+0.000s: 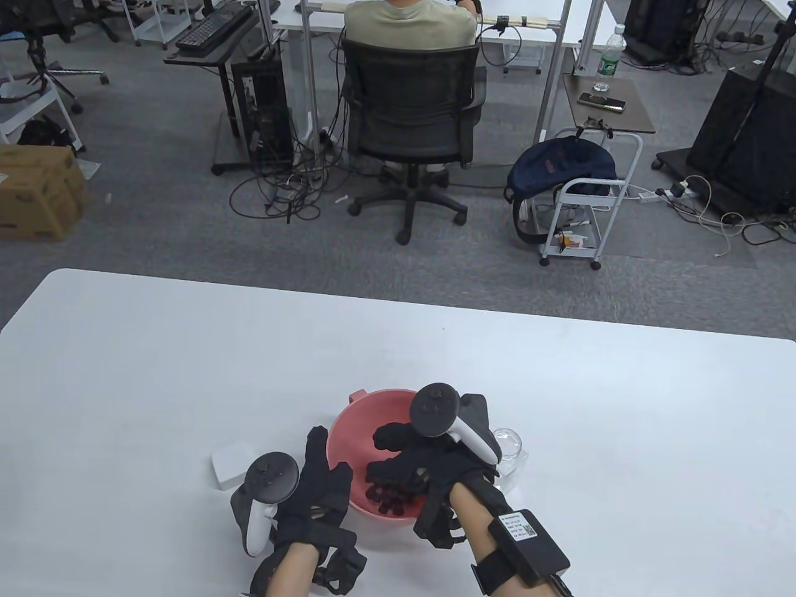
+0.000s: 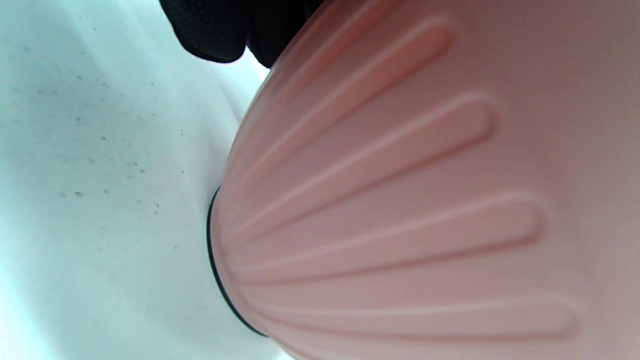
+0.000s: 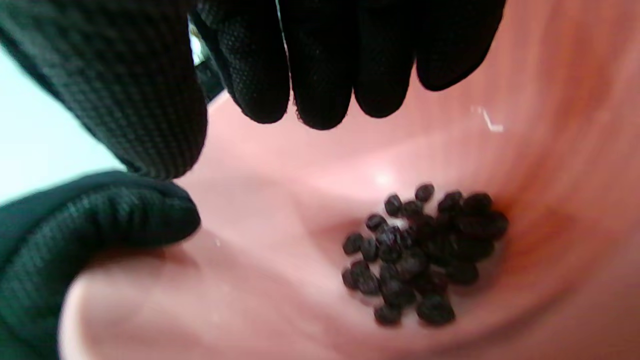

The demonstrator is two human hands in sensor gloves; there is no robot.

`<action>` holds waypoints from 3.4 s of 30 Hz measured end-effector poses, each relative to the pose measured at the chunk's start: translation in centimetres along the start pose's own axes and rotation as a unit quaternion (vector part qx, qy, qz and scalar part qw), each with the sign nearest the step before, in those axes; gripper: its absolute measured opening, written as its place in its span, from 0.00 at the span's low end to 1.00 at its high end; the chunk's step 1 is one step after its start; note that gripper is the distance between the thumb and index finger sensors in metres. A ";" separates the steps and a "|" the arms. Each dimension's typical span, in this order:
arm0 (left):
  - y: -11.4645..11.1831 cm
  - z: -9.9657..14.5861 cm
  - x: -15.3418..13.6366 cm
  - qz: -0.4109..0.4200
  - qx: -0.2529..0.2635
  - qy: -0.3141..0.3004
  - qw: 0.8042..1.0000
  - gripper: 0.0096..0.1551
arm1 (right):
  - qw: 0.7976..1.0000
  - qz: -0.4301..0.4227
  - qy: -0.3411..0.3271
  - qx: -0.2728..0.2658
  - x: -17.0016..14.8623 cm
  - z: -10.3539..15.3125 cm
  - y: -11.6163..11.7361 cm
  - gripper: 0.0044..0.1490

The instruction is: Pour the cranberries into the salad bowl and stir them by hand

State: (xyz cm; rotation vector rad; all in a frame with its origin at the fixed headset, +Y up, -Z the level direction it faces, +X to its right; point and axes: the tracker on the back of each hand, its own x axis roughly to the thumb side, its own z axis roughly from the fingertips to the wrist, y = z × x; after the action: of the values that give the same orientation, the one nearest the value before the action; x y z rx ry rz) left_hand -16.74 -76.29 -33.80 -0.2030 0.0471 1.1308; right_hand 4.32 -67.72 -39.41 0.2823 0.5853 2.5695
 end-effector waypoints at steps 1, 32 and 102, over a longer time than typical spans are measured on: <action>0.0 0.0 0.0 0.000 0.000 0.000 1.000 0.46 | 1.000 0.010 0.005 0.019 0.1 -0.4 0.3 0.45; 0.0 0.0 0.1 0.002 -0.002 0.000 1.000 0.46 | 0.944 0.152 0.150 0.252 -1.0 -3.9 5.7 0.44; -0.1 0.0 0.0 0.006 -0.006 -0.001 1.000 0.46 | 0.953 0.143 0.119 0.239 -1.6 -4.0 5.8 0.46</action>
State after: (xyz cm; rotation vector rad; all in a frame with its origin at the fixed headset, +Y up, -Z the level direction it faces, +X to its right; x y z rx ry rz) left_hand -16.69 -76.32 -33.82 -0.2132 0.0402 1.1424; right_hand 2.11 -74.47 -40.45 0.2309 1.3522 2.7219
